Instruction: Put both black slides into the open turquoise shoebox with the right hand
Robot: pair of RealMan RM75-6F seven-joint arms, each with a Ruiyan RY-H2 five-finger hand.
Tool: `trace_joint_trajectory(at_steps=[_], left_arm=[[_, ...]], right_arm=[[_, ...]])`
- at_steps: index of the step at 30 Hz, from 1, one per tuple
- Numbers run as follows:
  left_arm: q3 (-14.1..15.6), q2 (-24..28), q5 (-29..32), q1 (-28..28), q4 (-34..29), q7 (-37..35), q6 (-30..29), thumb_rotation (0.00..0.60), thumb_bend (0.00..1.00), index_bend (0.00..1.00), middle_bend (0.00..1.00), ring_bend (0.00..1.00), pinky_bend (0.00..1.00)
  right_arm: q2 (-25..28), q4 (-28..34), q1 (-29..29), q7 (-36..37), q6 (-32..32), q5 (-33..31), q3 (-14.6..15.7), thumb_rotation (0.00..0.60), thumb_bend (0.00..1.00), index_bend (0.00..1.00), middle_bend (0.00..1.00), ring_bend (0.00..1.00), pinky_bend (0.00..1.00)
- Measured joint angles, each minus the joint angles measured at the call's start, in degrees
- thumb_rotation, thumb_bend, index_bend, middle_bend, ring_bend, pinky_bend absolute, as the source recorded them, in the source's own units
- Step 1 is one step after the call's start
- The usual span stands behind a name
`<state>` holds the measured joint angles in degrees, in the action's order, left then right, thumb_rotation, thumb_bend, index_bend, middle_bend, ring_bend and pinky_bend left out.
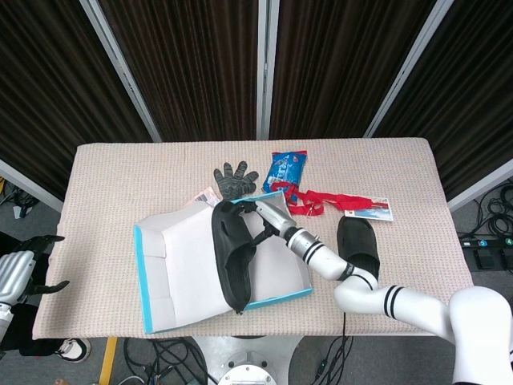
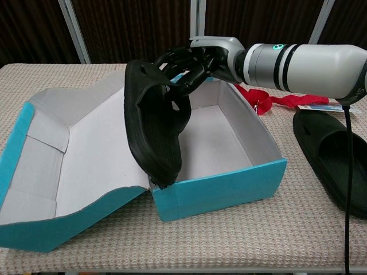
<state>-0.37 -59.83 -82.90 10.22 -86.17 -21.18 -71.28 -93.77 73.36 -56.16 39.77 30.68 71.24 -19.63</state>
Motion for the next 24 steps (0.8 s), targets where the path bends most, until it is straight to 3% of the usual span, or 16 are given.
trace_joint_trajectory(at_steps=[15, 24], left_arm=[[0.08, -0.37, -0.20, -0.06, 0.78, 0.11, -0.27, 0.600, 0.12, 0.20, 0.21, 0.15, 0.19], [0.21, -1.13, -0.64, -0.02, 2.09, -0.03, -0.41, 0.600, 0.12, 0.20, 0.21, 0.15, 0.19]], right_arm=[[-2.91, -8.22, -3.24, 5.08, -4.60, 3.17, 0.47, 0.600, 0.08, 0.55, 0.52, 0.18, 0.21], [-3.45, -9.86, -3.67, 6.17, -2.75, 6.13, 1.55, 0.600, 0.12, 0.57, 0.52, 0.19, 0.22]])
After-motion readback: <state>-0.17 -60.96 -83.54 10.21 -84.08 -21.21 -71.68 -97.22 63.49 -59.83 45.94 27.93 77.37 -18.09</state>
